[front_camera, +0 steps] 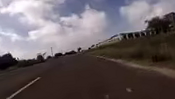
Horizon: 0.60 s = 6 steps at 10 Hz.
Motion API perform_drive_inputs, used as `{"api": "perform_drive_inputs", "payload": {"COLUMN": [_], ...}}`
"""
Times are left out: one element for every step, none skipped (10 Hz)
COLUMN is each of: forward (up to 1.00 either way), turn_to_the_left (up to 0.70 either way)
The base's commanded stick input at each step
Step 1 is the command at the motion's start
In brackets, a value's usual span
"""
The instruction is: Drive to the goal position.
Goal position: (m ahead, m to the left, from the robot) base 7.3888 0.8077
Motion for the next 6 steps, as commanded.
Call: {"api": "perform_drive_inputs", "payload": {"forward": [0.87, 0.94, 1.0, 1.0, 1.0, 1.0], "turn_to_the_left": [0.0, 0.0, 0.0, 0.0, 0.0, 0.0]}}
